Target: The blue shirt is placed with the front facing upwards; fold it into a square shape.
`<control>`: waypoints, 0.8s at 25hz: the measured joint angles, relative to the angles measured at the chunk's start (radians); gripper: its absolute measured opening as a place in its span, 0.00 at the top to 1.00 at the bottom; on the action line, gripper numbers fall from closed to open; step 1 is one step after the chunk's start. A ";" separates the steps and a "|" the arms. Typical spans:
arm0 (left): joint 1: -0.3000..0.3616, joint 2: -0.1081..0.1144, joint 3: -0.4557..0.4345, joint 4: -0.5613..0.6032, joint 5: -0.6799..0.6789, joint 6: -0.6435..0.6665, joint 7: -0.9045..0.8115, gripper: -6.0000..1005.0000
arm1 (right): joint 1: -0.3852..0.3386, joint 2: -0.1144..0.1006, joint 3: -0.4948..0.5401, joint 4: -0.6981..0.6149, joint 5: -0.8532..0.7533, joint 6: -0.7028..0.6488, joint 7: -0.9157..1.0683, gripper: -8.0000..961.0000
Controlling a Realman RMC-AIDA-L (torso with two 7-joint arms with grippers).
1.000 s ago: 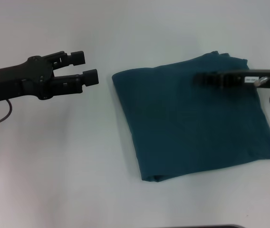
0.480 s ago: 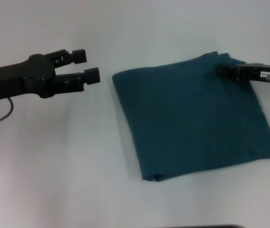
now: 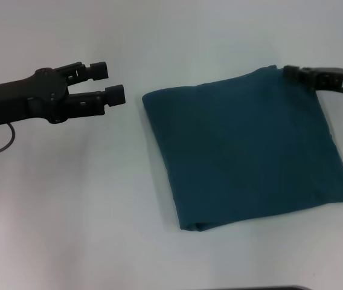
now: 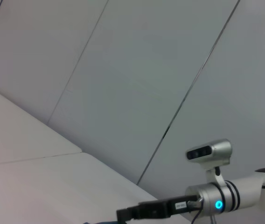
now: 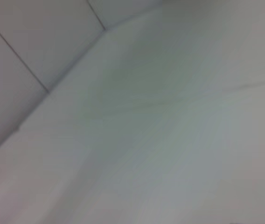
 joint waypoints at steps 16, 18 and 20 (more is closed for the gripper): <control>0.028 -0.004 0.012 0.062 0.053 0.018 -0.023 0.07 | -0.171 -0.056 0.190 0.035 0.056 0.331 -0.127 0.90; 0.030 -0.004 0.012 0.064 0.055 0.021 -0.023 0.07 | -0.190 -0.056 0.207 0.035 0.055 0.376 -0.168 0.78; 0.033 -0.006 0.012 0.074 0.067 0.030 -0.023 0.07 | -0.208 -0.056 0.218 0.036 0.053 0.408 -0.206 0.62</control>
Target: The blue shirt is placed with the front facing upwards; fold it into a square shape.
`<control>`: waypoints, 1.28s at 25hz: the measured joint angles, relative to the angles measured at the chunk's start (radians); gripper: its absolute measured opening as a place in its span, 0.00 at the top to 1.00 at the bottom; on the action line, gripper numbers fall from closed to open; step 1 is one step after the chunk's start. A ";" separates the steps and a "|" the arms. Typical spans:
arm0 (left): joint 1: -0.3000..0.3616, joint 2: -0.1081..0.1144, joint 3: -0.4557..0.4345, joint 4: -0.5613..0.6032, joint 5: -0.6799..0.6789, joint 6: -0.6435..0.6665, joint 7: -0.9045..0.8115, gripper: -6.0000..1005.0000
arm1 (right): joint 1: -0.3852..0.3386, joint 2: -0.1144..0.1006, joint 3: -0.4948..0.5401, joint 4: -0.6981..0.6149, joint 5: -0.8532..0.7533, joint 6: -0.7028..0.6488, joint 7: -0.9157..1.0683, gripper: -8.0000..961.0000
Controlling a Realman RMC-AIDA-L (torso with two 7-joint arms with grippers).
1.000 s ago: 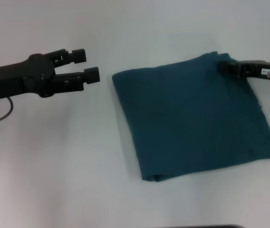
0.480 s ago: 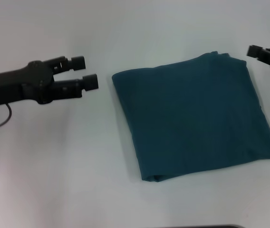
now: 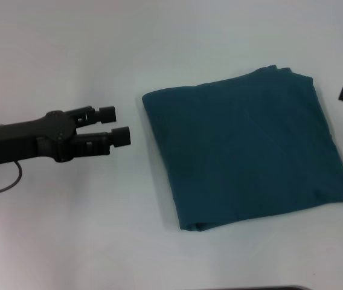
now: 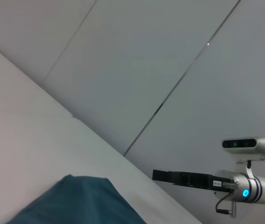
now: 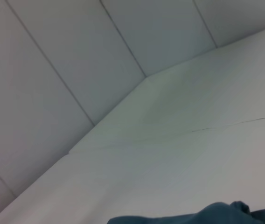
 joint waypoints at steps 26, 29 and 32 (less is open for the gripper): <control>-0.001 -0.031 0.000 0.033 0.084 0.000 -0.023 0.07 | -0.099 -0.013 0.041 0.008 -0.048 0.063 -0.044 0.07; -0.004 -0.031 0.001 0.033 0.087 0.002 -0.039 0.07 | -0.099 -0.019 0.050 0.008 -0.049 0.077 -0.023 0.08; -0.008 -0.031 0.003 0.032 0.106 0.008 -0.070 0.07 | -0.098 -0.025 0.054 0.010 -0.049 0.096 -0.005 0.08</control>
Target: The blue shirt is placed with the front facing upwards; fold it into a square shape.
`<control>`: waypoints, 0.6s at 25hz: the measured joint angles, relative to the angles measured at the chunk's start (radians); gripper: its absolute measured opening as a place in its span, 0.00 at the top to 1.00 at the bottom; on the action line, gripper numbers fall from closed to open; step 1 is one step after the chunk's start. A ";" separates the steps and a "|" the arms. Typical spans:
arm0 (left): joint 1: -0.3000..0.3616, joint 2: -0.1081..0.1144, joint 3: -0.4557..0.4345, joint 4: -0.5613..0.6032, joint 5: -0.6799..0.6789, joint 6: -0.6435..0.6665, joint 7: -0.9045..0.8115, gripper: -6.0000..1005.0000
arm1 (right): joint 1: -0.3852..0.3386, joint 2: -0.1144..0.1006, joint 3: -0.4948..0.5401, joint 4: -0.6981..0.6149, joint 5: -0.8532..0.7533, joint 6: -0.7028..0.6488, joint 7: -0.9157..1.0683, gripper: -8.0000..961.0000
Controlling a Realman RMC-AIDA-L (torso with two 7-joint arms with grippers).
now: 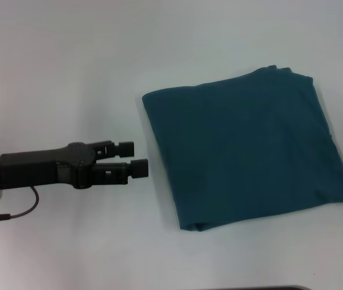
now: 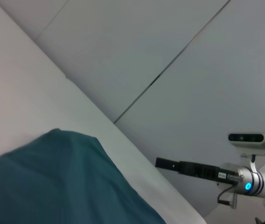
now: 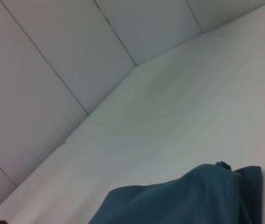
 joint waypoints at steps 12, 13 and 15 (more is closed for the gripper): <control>-0.030 -0.002 0.000 -0.006 0.103 -0.014 -0.160 0.07 | 0.008 -0.001 0.008 0.036 0.000 0.035 0.056 0.08; -0.031 -0.003 0.001 -0.007 0.108 -0.014 -0.170 0.07 | 0.008 -0.001 0.009 0.039 0.001 0.037 0.060 0.08; -0.034 -0.007 0.002 -0.003 0.114 -0.020 -0.182 0.07 | 0.008 -0.001 0.013 0.041 0.002 0.040 0.065 0.08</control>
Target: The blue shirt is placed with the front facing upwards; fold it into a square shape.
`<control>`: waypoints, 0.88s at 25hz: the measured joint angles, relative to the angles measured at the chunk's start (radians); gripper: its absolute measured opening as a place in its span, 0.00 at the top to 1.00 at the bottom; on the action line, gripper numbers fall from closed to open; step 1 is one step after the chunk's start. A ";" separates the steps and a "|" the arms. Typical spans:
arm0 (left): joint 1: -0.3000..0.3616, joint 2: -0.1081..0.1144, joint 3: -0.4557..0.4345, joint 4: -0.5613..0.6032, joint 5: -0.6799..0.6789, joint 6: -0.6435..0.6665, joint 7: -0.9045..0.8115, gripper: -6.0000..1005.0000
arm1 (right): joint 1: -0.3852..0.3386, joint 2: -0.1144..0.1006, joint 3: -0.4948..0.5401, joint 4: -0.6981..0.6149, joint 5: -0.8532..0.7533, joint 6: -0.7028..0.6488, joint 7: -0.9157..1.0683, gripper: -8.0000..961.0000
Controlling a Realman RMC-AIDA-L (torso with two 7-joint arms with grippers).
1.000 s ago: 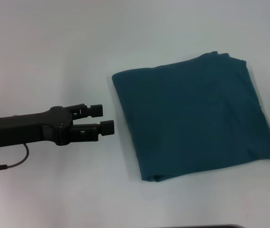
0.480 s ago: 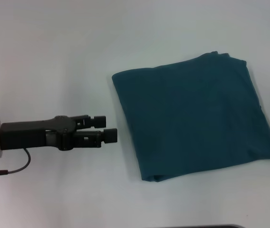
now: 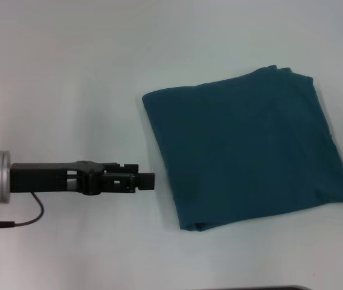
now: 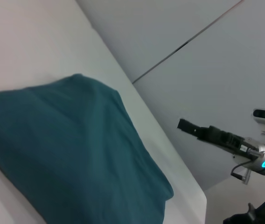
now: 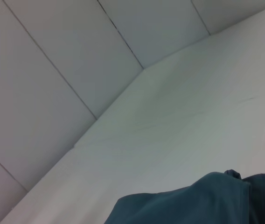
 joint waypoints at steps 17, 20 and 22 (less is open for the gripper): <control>-0.074 -0.037 0.038 0.114 0.053 -0.187 -0.069 0.07 | 0.000 -0.016 0.031 0.044 -0.001 0.016 0.038 0.08; -0.074 -0.035 0.038 0.112 0.069 -0.190 -0.084 0.07 | 0.000 -0.019 0.031 0.053 -0.002 0.018 0.045 0.08; -0.074 -0.034 0.038 0.109 0.084 -0.190 -0.100 0.07 | 0.000 -0.021 0.031 0.054 -0.002 0.020 0.046 0.08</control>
